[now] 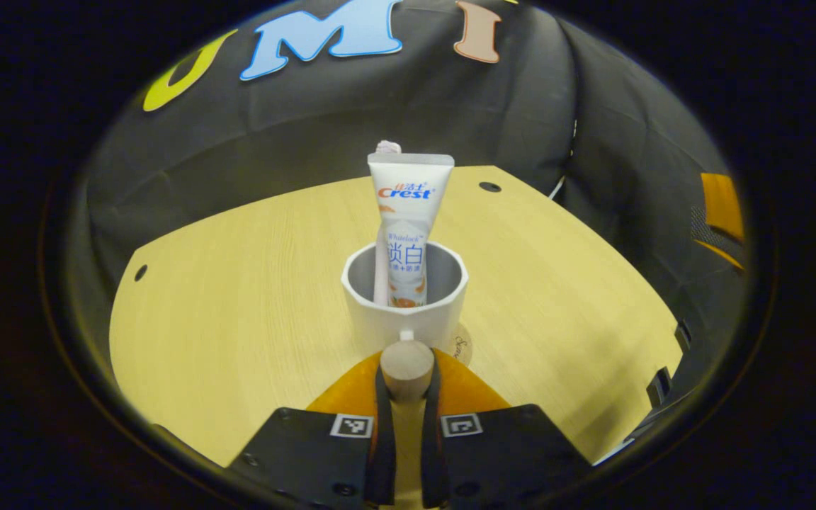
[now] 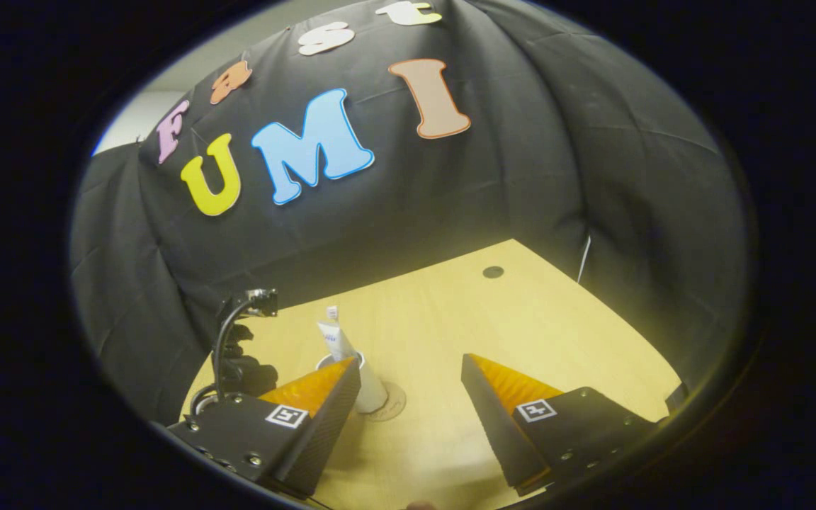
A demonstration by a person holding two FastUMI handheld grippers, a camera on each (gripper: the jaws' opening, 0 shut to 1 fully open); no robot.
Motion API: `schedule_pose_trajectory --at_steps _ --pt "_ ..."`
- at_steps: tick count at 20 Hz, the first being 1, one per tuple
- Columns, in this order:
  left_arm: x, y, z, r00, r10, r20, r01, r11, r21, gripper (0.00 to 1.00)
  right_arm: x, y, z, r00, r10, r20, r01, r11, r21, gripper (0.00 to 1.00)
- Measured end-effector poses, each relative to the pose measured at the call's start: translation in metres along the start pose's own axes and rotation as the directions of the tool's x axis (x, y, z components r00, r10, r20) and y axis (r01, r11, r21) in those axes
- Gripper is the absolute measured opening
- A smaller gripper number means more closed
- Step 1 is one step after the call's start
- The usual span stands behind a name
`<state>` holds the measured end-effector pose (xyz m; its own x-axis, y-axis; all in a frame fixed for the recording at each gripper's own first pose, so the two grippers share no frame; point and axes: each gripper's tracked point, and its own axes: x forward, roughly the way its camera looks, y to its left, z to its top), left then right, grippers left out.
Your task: Put the toothbrush and toothpaste on the desktop into the cup, then pick up the cup and place it on the coaster on the desktop.
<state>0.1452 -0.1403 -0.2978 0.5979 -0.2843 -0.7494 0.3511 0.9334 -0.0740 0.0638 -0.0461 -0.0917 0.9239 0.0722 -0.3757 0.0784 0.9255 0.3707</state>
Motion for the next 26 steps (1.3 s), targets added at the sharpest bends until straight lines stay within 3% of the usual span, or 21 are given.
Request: schedule_pose_trajectory --at_steps 3,8,10,11,12,13,14,15,18,20,26 --pt "0.006 -0.016 -0.019 0.997 -0.041 -0.065 0.037 0.998 -0.057 0.29 -0.002 0.000 0.001 1.000 0.008 0.001 -0.008 1.000 -0.004 0.91" --pt "0.003 -0.023 -0.015 0.997 -0.052 -0.051 0.048 0.995 -0.084 0.37 -0.007 -0.003 0.002 1.000 0.017 -0.005 -0.017 1.000 -0.013 0.91" --pt "0.000 -0.026 -0.010 0.998 -0.052 -0.037 0.048 0.995 -0.090 0.51 -0.007 -0.004 0.001 1.000 0.026 -0.010 -0.026 1.000 -0.013 0.91" --pt "-0.001 -0.025 -0.007 0.999 -0.043 -0.028 0.040 0.995 -0.094 0.64 -0.007 -0.003 0.001 0.999 0.032 -0.012 -0.032 0.999 -0.014 0.91" --pt "-0.004 -0.029 -0.008 0.998 -0.053 -0.020 0.050 0.993 -0.105 0.60 -0.008 -0.002 0.002 0.999 0.039 -0.013 -0.039 0.999 -0.019 0.91" --pt "-0.008 -0.029 -0.007 0.999 -0.049 -0.011 0.048 0.992 -0.116 0.77 -0.008 -0.002 0.002 0.999 0.046 -0.014 -0.046 0.999 -0.028 0.91" --pt "-0.011 -0.029 -0.006 0.999 -0.045 -0.001 0.044 0.991 -0.125 0.77 -0.008 -0.001 0.002 0.999 0.051 -0.014 -0.052 0.998 -0.039 0.91" --pt "-0.016 -0.027 -0.006 0.999 -0.033 0.012 0.034 0.991 -0.131 0.83 -0.009 0.001 0.004 0.998 0.056 -0.013 -0.057 0.997 -0.051 0.92" --pt "-0.037 -0.017 0.004 0.998 0.018 0.064 -0.008 0.988 -0.153 0.84 -0.012 0.004 0.008 0.997 0.083 0.000 -0.082 0.992 -0.092 0.88" --pt "-0.057 -0.011 0.014 0.992 0.048 0.116 -0.028 0.986 -0.164 0.85 -0.014 0.008 0.011 0.995 0.099 0.010 -0.097 0.987 -0.130 0.91" --pt "-0.118 0.000 0.062 0.946 0.122 0.299 -0.063 0.978 -0.201 0.84 -0.026 0.021 0.032 0.989 0.117 0.094 -0.089 0.962 -0.258 0.91"
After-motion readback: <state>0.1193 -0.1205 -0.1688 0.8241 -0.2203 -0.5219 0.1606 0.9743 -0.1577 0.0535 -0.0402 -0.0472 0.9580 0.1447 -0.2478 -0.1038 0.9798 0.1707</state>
